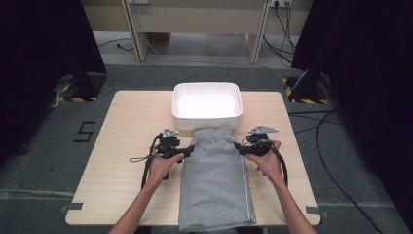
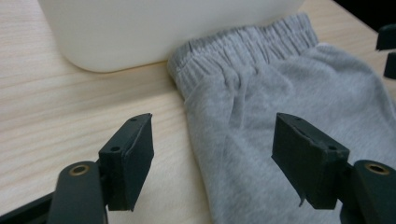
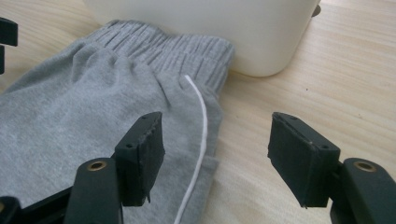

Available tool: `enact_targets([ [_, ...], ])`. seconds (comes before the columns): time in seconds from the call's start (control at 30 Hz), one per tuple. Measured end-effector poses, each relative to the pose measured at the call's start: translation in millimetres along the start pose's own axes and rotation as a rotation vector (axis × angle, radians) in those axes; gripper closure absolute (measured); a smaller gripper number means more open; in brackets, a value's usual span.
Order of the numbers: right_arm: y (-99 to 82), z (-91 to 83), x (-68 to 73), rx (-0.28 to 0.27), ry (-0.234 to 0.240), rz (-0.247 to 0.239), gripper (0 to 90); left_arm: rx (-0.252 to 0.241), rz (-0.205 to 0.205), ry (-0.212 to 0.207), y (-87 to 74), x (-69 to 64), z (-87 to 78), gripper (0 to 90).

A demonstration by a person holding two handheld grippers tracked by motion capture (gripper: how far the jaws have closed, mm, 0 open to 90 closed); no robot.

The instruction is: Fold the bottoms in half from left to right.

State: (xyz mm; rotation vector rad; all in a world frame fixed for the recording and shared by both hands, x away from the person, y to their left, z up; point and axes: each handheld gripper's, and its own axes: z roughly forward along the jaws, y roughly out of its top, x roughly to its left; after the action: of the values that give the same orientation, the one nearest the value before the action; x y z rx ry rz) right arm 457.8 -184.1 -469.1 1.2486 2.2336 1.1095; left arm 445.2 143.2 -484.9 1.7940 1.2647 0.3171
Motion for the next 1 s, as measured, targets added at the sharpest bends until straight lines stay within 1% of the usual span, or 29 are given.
enact_targets([
  [0.07, 1.3, 1.6, -0.4, 0.003, 0.000, 0.002, 36.1, -0.013, -0.014, 0.000, 2.5, 1.5, 2.2, 28.3],
  [0.33, 2.2, 8.7, -3.1, 0.011, 0.002, 0.007, 36.4, 0.004, -0.005, 0.008, 8.8, 2.3, 14.3, 27.6],
  [0.43, 2.5, 11.3, -4.2, 0.014, 0.004, 0.014, 36.5, 0.008, -0.024, -0.001, 9.4, 2.9, 17.9, 27.8],
  [0.57, 4.7, 14.6, -6.6, 0.012, 0.009, 0.026, 36.7, 0.026, -0.026, 0.006, 8.7, 4.6, 24.1, 27.7],
  [0.7, 7.0, 17.8, -5.6, 0.017, 0.015, 0.018, 37.0, 0.026, -0.027, 0.012, 12.6, 4.0, 27.6, 27.7],
  [0.77, 7.5, 19.7, -4.1, 0.020, 0.017, 0.012, 37.3, 0.025, -0.019, 0.017, 15.8, 3.1, 29.4, 27.6],
  [0.83, 7.7, 21.3, -3.6, 0.021, 0.016, 0.009, 37.4, 0.016, -0.032, 0.014, 17.3, 2.6, 31.4, 28.2],
  [0.93, 8.3, 23.2, -3.4, 0.026, 0.013, 0.011, 37.9, 0.025, -0.039, 0.013, 16.5, 2.9, 34.7, 28.3],
  [0.97, 8.5, 24.4, -3.6, 0.027, 0.013, 0.011, 38.0, 0.035, -0.042, 0.017, 14.0, 3.0, 39.8, 28.3],
  [1.0, 8.6, 25.6, -3.9, 0.029, 0.014, 0.010, 38.0, 0.039, -0.041, 0.014, 13.3, 3.2, 41.6, 28.4],
])
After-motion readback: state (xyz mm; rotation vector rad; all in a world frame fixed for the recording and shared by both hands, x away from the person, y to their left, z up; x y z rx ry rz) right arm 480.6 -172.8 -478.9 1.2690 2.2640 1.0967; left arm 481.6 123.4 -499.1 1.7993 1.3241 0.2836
